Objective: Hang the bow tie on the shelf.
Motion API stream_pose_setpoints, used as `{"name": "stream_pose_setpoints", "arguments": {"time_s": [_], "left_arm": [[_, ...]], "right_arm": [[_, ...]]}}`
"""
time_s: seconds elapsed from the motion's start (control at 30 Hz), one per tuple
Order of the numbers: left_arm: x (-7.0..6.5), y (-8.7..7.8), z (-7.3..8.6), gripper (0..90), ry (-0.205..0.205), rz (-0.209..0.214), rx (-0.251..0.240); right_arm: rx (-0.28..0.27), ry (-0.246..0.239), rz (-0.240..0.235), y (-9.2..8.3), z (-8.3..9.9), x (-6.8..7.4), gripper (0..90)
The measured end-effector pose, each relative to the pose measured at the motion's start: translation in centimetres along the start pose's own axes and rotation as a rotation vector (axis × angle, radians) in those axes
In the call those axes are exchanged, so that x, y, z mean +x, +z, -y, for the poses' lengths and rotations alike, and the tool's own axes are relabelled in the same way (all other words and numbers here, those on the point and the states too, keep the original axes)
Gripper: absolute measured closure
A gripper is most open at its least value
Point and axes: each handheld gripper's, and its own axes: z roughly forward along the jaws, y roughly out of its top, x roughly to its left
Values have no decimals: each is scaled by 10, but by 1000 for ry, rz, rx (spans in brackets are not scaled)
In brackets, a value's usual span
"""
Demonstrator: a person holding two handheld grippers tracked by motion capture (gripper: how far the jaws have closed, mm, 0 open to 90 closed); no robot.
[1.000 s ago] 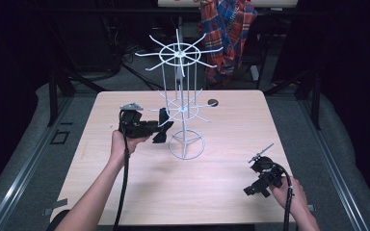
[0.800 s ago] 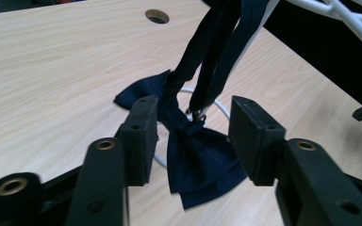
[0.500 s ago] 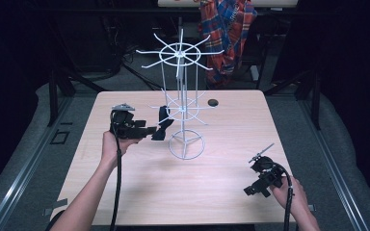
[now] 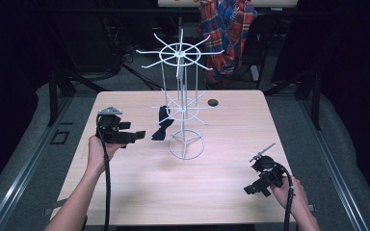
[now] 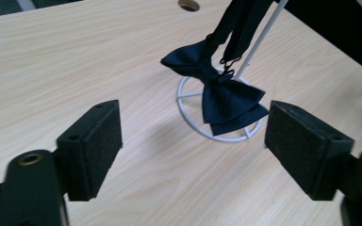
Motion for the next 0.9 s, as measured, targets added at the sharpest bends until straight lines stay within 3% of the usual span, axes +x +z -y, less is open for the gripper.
{"name": "stream_pose_setpoints", "arguments": {"time_s": [0.13,0.23,0.4,0.43,0.57,0.67,0.8,0.83,0.9], "left_arm": [[-4,-6,8,156,23,-33,32],[-5,-11,14,150,42,-69,48],[-5,-17,25,114,51,-108,81],[-5,-19,29,113,70,-128,108],[-6,-20,34,107,99,-155,142],[-6,-20,39,87,99,-161,166],[-5,-17,50,56,86,-164,222],[-5,-16,53,56,83,-152,251],[-6,-11,61,3,86,-170,317]], "right_arm": [[-26,26,-12,1,1,2,152],[-16,-2,2,0,0,0,153],[-28,-1,11,-1,0,-1,152],[-25,-4,11,-1,0,-1,152],[-25,3,7,-1,-1,-1,152],[-19,0,8,-1,-1,-1,152],[-2,-4,16,-1,-1,-1,152],[-7,-8,11,0,-1,-1,152],[16,-15,27,0,-1,0,152]]}}
